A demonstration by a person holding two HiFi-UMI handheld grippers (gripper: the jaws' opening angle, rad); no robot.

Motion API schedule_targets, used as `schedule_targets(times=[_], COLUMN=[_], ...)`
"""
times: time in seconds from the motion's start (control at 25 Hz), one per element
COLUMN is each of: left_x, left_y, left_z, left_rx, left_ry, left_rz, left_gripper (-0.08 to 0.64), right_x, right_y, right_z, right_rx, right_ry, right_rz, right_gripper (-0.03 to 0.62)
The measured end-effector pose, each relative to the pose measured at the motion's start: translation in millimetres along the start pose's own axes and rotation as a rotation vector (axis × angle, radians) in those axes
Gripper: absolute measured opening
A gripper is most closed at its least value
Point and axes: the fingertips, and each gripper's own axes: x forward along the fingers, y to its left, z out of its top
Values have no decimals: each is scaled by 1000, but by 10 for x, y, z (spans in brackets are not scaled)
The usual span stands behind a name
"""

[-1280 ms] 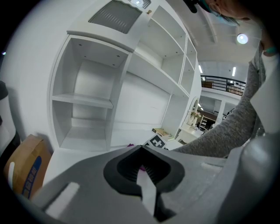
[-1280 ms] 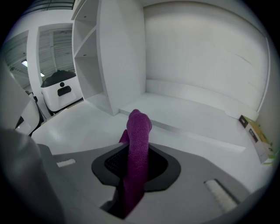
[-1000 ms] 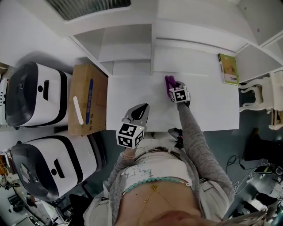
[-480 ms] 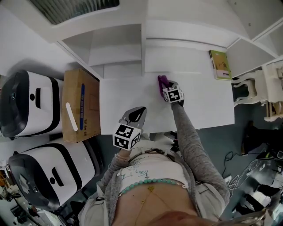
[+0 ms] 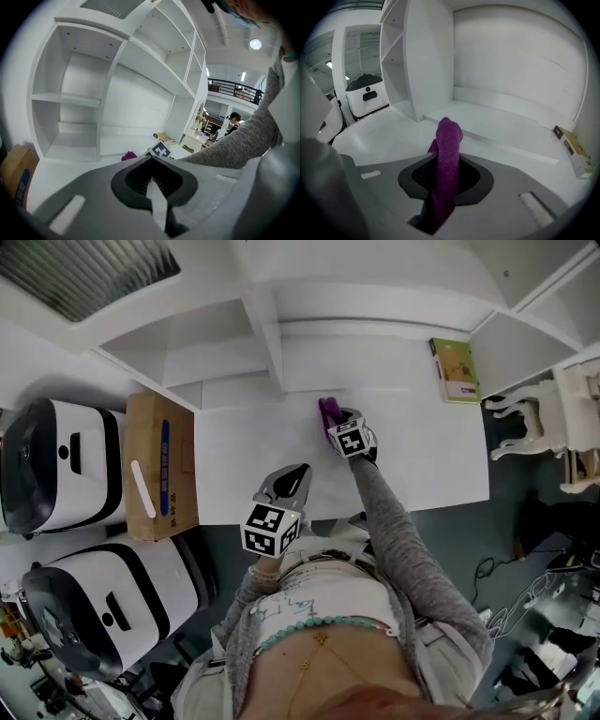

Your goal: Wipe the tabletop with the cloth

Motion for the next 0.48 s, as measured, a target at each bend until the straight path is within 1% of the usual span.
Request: schedule_targets(times=[0.32, 0.48], left_x=[251, 335], left_y=[-316, -433], left_z=[32, 15], left_rx=[10, 15], left_ry=[14, 27], left_rz=[-19, -29], left_gripper=[0, 0], right_x=[-86, -129], right_y=[-204, -330], right_z=[-91, -147], right_rx=[7, 16], right_ry=[7, 0], right_rz=[15, 4], right_gripper=[97, 97])
